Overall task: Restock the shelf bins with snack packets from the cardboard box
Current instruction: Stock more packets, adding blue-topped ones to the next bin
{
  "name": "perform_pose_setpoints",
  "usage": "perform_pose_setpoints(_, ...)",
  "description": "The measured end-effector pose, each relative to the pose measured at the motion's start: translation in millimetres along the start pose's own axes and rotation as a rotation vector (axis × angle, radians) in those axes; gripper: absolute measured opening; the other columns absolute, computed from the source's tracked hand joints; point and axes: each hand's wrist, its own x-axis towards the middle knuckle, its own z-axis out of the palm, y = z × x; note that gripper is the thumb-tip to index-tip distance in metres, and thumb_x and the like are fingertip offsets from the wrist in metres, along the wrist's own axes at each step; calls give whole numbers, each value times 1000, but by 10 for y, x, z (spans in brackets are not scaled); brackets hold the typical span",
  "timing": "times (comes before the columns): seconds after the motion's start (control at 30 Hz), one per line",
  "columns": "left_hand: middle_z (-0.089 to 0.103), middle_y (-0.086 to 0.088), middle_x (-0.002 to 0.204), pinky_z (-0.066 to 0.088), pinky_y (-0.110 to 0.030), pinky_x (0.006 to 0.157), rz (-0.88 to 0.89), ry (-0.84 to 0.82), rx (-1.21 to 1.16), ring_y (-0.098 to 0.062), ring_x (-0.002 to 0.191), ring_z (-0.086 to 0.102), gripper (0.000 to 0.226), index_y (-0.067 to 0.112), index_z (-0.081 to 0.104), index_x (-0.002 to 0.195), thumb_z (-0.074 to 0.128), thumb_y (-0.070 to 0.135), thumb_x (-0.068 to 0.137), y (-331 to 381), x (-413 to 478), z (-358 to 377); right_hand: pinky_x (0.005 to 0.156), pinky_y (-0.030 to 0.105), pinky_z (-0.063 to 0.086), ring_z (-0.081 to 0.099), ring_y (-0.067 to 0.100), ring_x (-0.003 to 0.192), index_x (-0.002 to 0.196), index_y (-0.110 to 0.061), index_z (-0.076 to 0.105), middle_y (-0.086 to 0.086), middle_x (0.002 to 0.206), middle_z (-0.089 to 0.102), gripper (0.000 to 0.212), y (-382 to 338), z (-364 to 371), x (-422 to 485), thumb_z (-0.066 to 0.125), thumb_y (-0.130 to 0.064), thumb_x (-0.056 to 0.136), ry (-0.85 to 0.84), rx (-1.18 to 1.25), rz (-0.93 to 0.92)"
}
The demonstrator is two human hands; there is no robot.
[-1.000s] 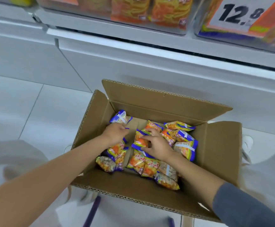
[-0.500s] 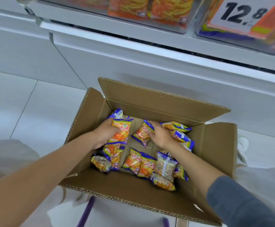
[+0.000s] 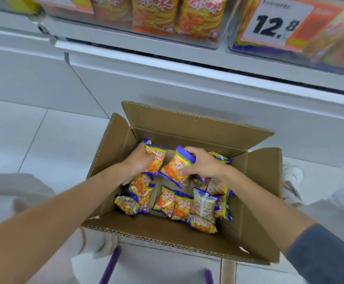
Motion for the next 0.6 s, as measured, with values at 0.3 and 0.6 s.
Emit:
perform_pose_setpoints(0.3, 66, -1, 112, 57, -32, 87, 398, -232, 37, -14, 101, 66, 69, 17, 46, 124, 87, 26, 70, 1011, -842, 342, 80, 31, 55, 68, 18, 93, 116, -15, 60, 3, 106, 69, 39, -711, -663, -1393, 78, -16, 81, 131, -194, -136)
perform_pose_setpoints(0.6, 62, 0, 88, 51, -12, 54, 853, -12, -39, -10, 72, 59, 47, 12, 51, 118, 77, 4, 79, 2603, -1441, 877, 78, 32, 47, 61, 14, 88, 108, -18, 65, -4, 96, 66, 30, -1257, -2030, -2818, 77, -13, 80, 696, -600, -265)
